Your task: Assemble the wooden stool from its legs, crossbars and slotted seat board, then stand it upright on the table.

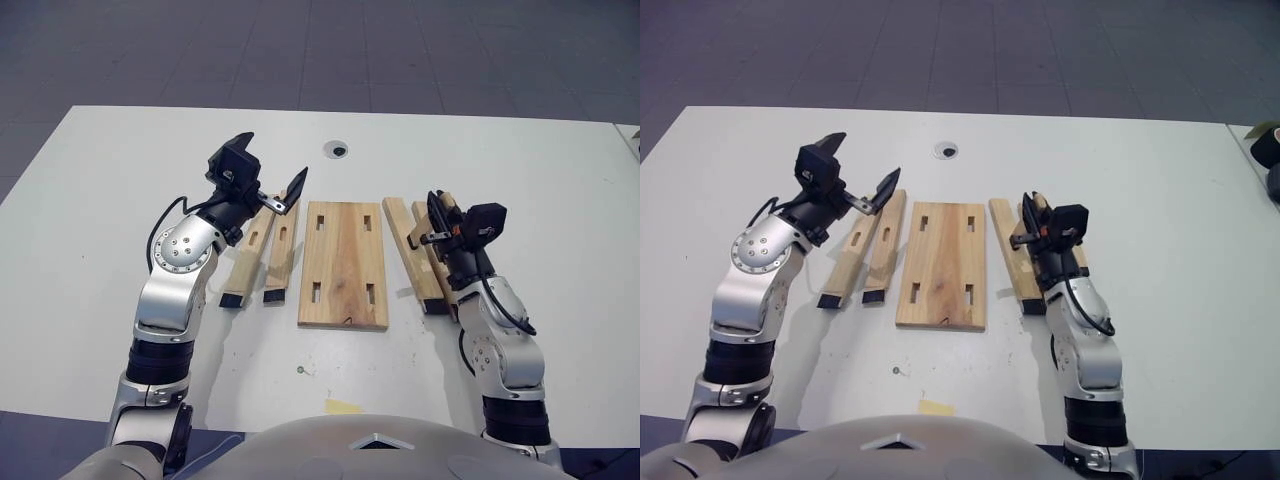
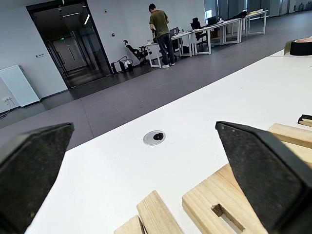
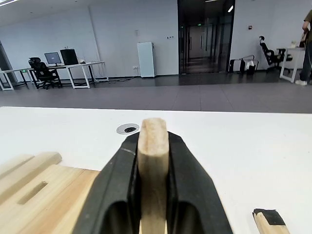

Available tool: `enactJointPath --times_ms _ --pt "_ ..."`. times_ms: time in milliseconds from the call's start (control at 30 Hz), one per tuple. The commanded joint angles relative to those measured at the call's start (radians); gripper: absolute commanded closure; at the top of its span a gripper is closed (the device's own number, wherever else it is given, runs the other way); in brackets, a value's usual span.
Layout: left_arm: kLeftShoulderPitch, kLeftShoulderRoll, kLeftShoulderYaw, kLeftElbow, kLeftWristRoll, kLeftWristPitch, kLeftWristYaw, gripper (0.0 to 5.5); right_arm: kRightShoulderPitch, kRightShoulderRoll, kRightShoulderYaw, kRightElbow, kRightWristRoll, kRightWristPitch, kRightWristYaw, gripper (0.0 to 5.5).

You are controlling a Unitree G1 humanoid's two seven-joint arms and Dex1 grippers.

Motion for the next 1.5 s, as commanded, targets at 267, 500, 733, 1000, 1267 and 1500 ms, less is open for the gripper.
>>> enactJointPath --times_ms 267,500,733,1000,1267,1500 --pt "-0.019 0.019 -0.003 0.022 0.013 -0.013 -0.032 0.1 0.036 0.019 0.009 0.109 -0.032 -0.073 0.018 5.09" --pt "-0.021 0.015 -0.004 0.028 0.018 -0.026 -0.03 0.1 -0.054 0.015 -0.004 0.05 -0.037 -0.048 -0.001 4.31" --pt "-0.016 0.012 -0.004 0.031 0.014 -0.034 -0.029 0.1 -0.126 0.015 -0.01 -0.033 -0.032 0.003 -0.019 3.27" --pt "-0.014 0.002 -0.005 0.034 0.018 -0.038 -0.017 0.1 -0.348 -0.004 -0.035 -0.19 0.013 0.181 -0.052 2.07" --pt "-0.007 -0.006 -0.007 0.033 0.021 -0.039 -0.008 0.1 -0.441 -0.015 -0.065 -0.212 0.051 0.27 -0.055 0.81" --pt "-0.015 -0.009 -0.018 0.017 0.026 -0.025 -0.013 0.1 -0.136 -0.015 0.02 0.162 -0.038 0.133 0.043 0.11"
